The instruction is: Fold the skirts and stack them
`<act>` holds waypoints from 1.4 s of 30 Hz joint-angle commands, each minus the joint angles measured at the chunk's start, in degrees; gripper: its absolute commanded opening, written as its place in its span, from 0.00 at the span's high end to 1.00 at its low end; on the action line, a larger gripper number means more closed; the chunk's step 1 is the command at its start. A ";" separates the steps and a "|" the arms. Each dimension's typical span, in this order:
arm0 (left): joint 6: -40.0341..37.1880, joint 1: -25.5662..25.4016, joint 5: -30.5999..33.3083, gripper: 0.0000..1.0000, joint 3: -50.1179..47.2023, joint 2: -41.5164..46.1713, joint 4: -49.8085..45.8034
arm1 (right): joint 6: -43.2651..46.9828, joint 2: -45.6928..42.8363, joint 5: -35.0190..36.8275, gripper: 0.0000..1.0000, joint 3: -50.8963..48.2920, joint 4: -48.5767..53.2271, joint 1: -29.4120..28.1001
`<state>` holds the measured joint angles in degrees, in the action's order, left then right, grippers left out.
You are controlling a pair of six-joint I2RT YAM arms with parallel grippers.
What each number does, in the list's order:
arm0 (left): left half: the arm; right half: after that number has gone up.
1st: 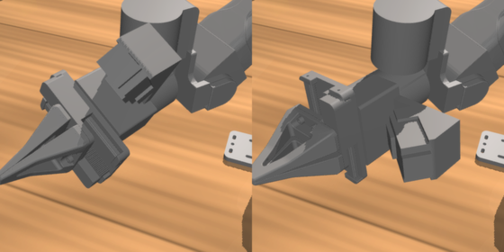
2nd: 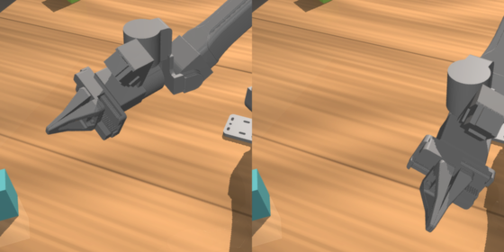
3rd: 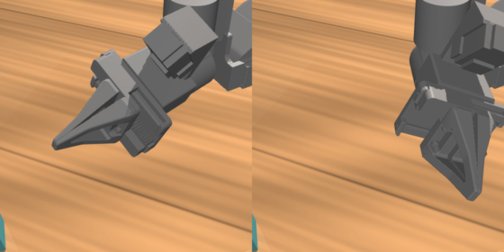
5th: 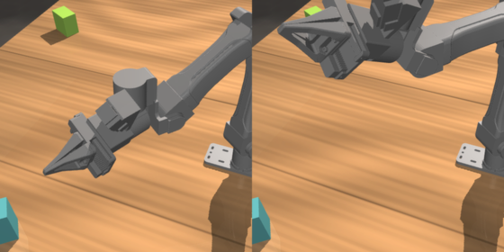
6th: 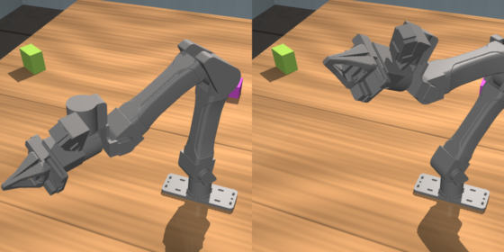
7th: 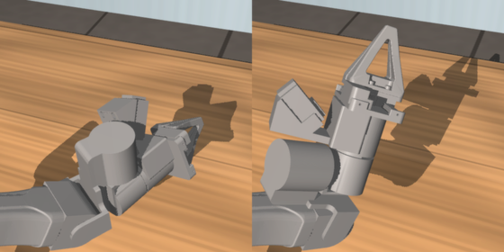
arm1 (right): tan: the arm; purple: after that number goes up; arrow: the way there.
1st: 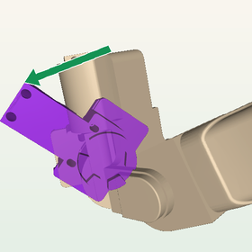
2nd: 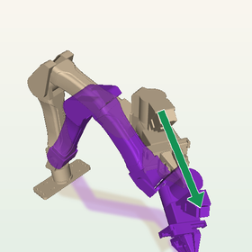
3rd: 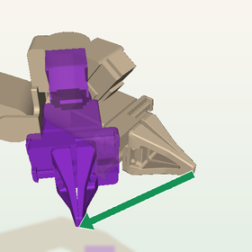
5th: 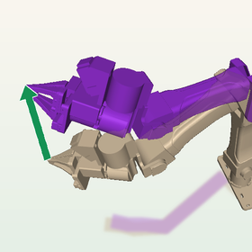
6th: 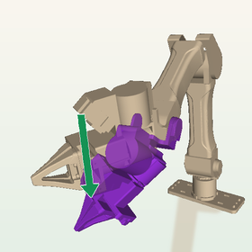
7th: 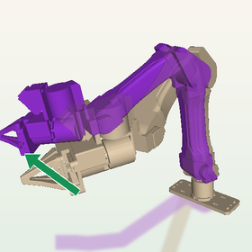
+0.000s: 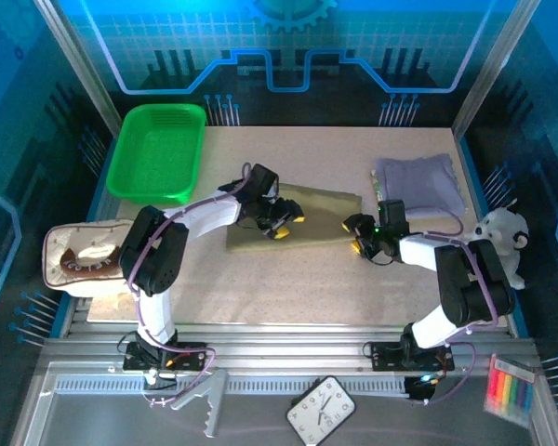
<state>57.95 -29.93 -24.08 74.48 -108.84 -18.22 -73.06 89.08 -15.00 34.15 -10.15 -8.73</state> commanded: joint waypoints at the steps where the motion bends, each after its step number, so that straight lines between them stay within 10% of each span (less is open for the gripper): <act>1: -1.48 -0.83 -1.79 0.67 1.71 -2.44 -3.43 | -1.66 1.71 2.13 0.38 -0.58 -4.40 -0.89; 6: -2.85 -0.95 -1.43 1.00 2.82 -4.91 -5.92 | -1.65 2.41 3.05 0.43 -0.91 -4.69 -1.08; 13: -4.04 -0.99 -1.70 1.00 3.00 -9.91 -6.78 | -2.20 4.06 3.59 0.52 -2.31 -12.32 -1.12; 22: -5.29 -1.00 -0.88 1.00 3.39 -10.50 -7.33 | 17.24 -2.57 12.07 0.99 6.24 0.29 -4.47; 30: -4.23 -0.90 -2.16 1.00 1.60 -8.65 -3.41 | 41.37 3.02 25.05 1.00 25.30 19.20 -19.65; 38: -7.19 4.26 3.14 0.76 -5.28 10.84 -4.48 | 40.10 7.43 22.28 1.00 27.36 20.12 -20.47; 42: -9.50 10.01 9.50 0.79 -9.49 13.16 -12.10 | 42.04 7.23 22.25 1.00 28.42 21.96 -19.97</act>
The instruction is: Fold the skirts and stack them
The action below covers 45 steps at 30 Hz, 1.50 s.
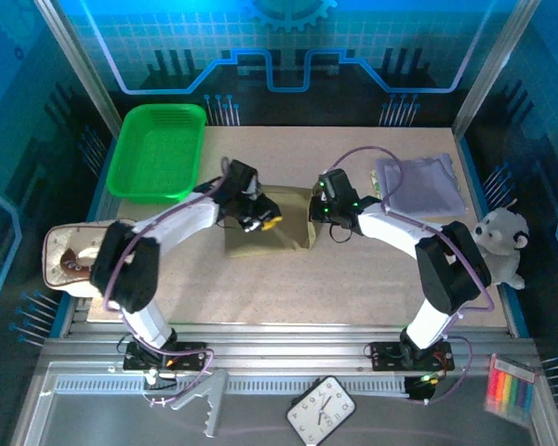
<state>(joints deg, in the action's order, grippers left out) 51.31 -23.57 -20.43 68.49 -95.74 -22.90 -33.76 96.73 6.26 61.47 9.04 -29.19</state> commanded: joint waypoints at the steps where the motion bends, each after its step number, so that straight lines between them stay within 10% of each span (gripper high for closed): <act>1: -3.10 5.09 6.55 0.81 -4.61 -0.34 -7.81 | 3.04 -0.49 0.92 1.00 1.19 3.08 0.62; 7: -4.40 7.86 14.61 0.86 -7.56 -5.66 -7.93 | 7.09 -1.41 1.38 1.00 2.35 4.03 0.62; 20: -1.21 7.58 9.10 0.91 -11.47 -10.29 -1.39 | 31.27 11.26 0.98 1.00 21.12 14.78 -13.11; 32: -1.37 9.77 10.14 0.71 -13.73 -1.13 -3.39 | 11.63 23.65 -7.95 1.00 27.00 16.48 -12.31; 39: 0.07 9.60 8.97 1.00 -16.49 -8.02 -0.74 | 10.71 19.65 -13.81 1.00 28.23 14.32 -11.03; 45: 1.39 9.42 8.15 1.00 -17.10 -6.18 1.70 | 4.86 19.55 -21.20 1.00 31.20 11.12 -11.06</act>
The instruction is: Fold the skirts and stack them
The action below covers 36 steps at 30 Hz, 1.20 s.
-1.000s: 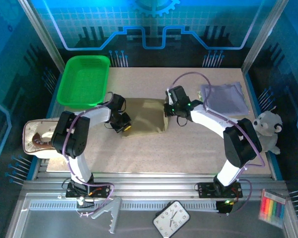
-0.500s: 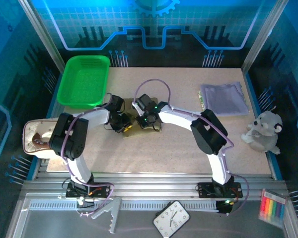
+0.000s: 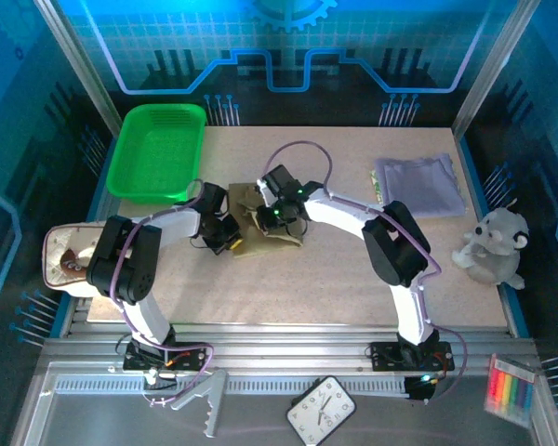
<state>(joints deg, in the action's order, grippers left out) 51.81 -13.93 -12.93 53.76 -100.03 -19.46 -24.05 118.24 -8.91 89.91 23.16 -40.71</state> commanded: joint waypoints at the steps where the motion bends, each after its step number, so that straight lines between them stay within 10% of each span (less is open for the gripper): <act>1: 0.64 -0.22 0.89 1.00 -1.97 -1.76 -2.14 | -6.10 -1.20 -6.95 1.00 2.97 -3.36 0.38; 23: -0.25 -0.13 0.02 0.95 0.38 0.33 -3.14 | -14.52 10.28 -14.64 1.00 4.85 -2.80 0.70; 36: -4.44 2.33 7.10 0.67 0.78 17.53 -16.05 | -5.44 -1.38 -19.83 0.49 5.02 1.09 4.93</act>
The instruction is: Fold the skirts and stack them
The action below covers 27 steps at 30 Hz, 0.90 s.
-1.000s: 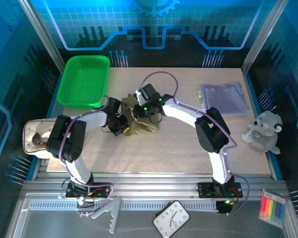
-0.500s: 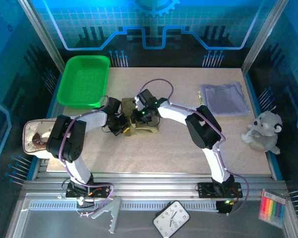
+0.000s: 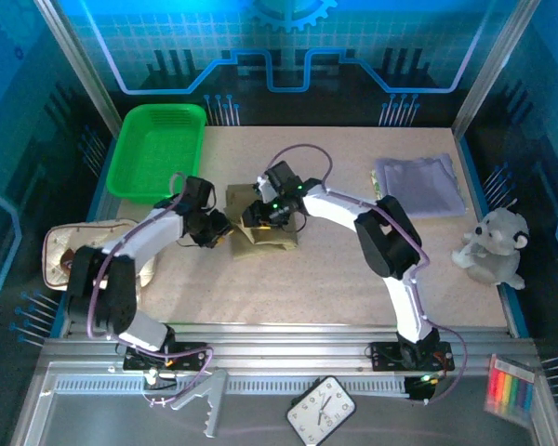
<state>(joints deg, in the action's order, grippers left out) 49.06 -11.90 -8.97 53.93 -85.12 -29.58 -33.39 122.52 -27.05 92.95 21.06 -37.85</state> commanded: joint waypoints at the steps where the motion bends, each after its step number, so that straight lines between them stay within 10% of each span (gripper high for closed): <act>1: -1.54 0.30 2.96 0.68 0.77 3.08 -5.84 | 4.77 -5.84 -1.27 0.49 2.42 4.22 2.74; 4: -0.61 0.13 -0.50 0.69 1.77 2.78 -2.75 | 6.34 -4.80 1.49 0.51 4.27 7.05 5.68; 10: -0.05 -3.79 -6.30 0.70 7.60 -3.17 2.89 | 10.60 4.75 0.98 0.94 13.86 12.23 10.16; 19: 2.66 -4.40 -3.53 0.74 9.31 -16.20 5.38 | 15.66 22.00 4.76 1.00 34.27 28.16 10.37; 27: -4.85 -4.01 1.78 0.69 13.54 -23.24 2.32 | -2.64 6.16 6.06 0.99 1.35 13.10 12.64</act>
<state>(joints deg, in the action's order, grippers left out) 48.97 -16.43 -11.53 64.49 -105.47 -24.84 -27.11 135.70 -22.79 107.04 37.06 -25.91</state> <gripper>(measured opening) 0.299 0.061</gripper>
